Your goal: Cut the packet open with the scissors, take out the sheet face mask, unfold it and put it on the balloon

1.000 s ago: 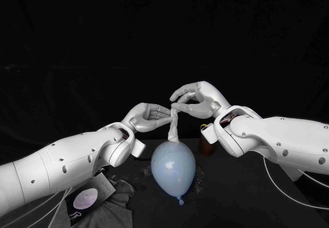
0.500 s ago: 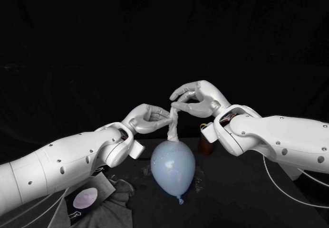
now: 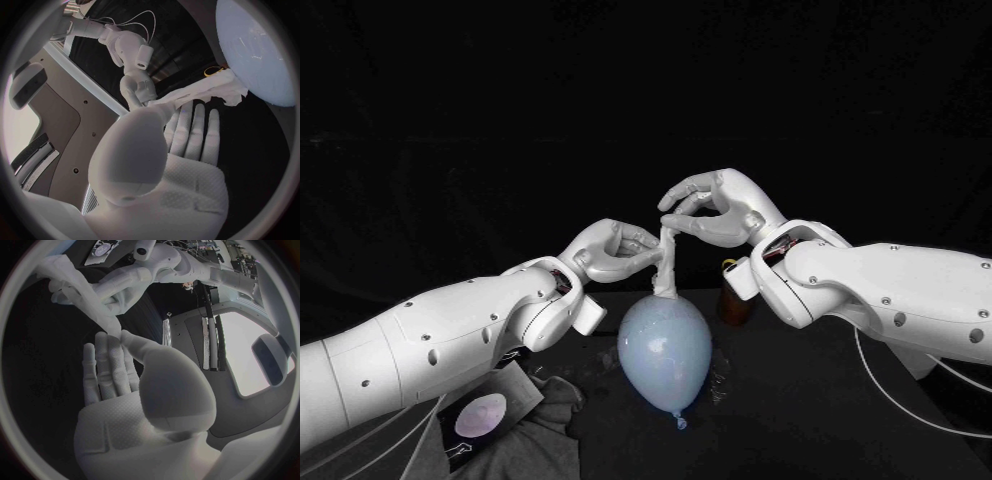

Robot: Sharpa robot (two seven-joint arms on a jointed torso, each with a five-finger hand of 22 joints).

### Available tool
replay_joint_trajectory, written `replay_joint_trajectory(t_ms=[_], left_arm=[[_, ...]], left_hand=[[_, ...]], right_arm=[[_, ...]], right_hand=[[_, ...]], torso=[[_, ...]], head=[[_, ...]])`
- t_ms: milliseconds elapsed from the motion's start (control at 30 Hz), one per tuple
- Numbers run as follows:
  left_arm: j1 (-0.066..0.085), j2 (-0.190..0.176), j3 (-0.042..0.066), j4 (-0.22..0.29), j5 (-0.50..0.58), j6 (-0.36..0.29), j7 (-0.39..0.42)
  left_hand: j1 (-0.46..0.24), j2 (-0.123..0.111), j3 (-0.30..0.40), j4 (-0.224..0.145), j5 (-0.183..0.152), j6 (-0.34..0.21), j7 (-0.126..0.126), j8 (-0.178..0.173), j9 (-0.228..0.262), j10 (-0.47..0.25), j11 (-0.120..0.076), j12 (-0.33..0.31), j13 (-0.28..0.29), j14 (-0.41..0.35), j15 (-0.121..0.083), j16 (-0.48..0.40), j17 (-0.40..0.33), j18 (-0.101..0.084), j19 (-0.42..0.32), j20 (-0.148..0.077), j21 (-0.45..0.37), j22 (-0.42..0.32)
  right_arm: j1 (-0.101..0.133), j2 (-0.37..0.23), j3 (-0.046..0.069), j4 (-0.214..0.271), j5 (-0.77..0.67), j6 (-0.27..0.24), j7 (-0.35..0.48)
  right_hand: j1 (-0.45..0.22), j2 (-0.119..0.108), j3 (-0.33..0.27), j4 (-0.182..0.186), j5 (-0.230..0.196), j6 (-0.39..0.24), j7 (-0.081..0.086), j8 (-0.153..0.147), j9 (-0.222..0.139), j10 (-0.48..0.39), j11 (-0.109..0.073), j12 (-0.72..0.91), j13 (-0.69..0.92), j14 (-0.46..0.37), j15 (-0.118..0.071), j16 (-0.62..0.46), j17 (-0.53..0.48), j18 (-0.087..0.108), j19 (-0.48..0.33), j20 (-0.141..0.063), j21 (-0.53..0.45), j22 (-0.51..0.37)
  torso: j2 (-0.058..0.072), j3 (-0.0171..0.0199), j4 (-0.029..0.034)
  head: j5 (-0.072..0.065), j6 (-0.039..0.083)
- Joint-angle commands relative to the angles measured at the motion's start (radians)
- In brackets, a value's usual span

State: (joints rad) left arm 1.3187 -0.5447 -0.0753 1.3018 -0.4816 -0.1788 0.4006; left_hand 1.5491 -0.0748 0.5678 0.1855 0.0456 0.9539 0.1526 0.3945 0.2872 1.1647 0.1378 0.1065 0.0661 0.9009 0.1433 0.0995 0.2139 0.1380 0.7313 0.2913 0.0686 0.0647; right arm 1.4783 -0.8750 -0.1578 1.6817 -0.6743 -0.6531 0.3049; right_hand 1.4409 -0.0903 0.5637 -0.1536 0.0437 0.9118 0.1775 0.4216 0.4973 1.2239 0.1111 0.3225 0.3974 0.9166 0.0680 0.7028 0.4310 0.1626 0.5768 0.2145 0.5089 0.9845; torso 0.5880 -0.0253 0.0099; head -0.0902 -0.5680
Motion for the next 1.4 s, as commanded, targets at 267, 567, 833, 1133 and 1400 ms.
replay_joint_trajectory(t_ms=[267,567,833,1133,1400], left_arm=[[0.000,-0.016,0.003,0.005,0.044,-0.025,0.028],[0.009,-0.058,0.020,0.017,0.058,-0.022,0.018],[0.036,-0.076,0.026,0.037,0.028,0.079,-0.032],[0.047,-0.069,0.026,0.037,0.091,0.118,-0.055],[0.054,-0.074,0.026,0.033,0.153,0.107,-0.059]], left_hand=[[-0.042,-0.014,0.073,-0.012,0.002,-0.018,0.012,0.036,0.092,0.026,-0.003,-0.031,0.000,0.012,0.000,0.001,-0.001,0.015,0.028,-0.001,0.001,0.003],[-0.059,-0.015,0.102,-0.021,0.002,-0.033,0.019,0.050,0.127,0.030,-0.001,-0.040,0.000,0.011,0.001,-0.002,-0.002,0.015,0.037,-0.001,0.002,0.004],[-0.084,-0.018,0.127,-0.041,0.002,-0.052,0.025,0.070,0.181,0.045,-0.004,-0.039,0.003,0.054,-0.009,0.017,0.006,0.041,0.104,-0.006,0.032,0.016],[-0.109,0.006,0.132,-0.048,0.002,-0.077,0.034,0.080,0.227,0.041,-0.003,-0.042,0.004,0.145,-0.029,0.058,0.028,0.047,0.195,-0.035,0.083,0.035],[-0.122,0.034,0.139,-0.039,0.002,-0.118,0.042,0.109,0.270,0.017,0.005,-0.041,0.004,0.161,-0.029,0.061,0.038,0.045,0.225,-0.050,0.105,0.044]], right_arm=[[-0.002,-0.009,-0.001,-0.012,-0.016,0.026,-0.006],[-0.003,-0.025,-0.002,-0.031,-0.047,0.033,-0.021],[-0.003,-0.016,-0.003,-0.050,-0.062,0.033,-0.028],[-0.003,0.008,-0.003,-0.066,-0.092,0.040,-0.036],[-0.003,0.012,-0.003,-0.084,-0.115,0.047,-0.050]], right_hand=[[0.012,0.020,0.077,-0.084,0.004,0.003,-0.008,0.006,0.001,0.013,-0.016,0.003,0.000,-0.003,-0.007,0.006,0.001,0.020,0.002,-0.004,0.006,0.000],[0.010,0.020,0.077,-0.085,0.004,0.002,-0.008,0.006,0.001,0.013,-0.016,0.001,-0.001,-0.002,-0.007,0.006,0.000,0.020,0.002,-0.005,0.005,0.001],[0.009,0.019,0.077,-0.086,0.004,0.002,-0.008,0.007,0.001,0.014,-0.016,0.001,-0.002,-0.002,-0.007,0.005,0.000,0.020,0.002,-0.005,0.005,0.001],[0.009,0.019,0.077,-0.086,0.004,0.002,-0.008,0.007,0.001,0.014,-0.016,0.000,-0.002,-0.002,-0.007,0.005,0.000,0.020,0.002,-0.005,0.004,0.002],[0.006,0.020,0.078,-0.086,0.004,0.000,-0.007,0.006,0.000,0.012,-0.015,-0.002,-0.004,-0.003,-0.005,0.003,-0.002,0.019,0.000,-0.005,0.002,0.002]], torso=[[0.000,0.0001,-0.0003],[-0.001,0.0000,0.0013],[0.000,-0.0003,0.0012],[0.001,0.0003,-0.0003],[0.000,-0.0002,-0.0001]], head=[[-0.001,-0.002],[-0.007,-0.006],[-0.004,-0.006],[-0.001,-0.005],[-0.003,-0.009]])
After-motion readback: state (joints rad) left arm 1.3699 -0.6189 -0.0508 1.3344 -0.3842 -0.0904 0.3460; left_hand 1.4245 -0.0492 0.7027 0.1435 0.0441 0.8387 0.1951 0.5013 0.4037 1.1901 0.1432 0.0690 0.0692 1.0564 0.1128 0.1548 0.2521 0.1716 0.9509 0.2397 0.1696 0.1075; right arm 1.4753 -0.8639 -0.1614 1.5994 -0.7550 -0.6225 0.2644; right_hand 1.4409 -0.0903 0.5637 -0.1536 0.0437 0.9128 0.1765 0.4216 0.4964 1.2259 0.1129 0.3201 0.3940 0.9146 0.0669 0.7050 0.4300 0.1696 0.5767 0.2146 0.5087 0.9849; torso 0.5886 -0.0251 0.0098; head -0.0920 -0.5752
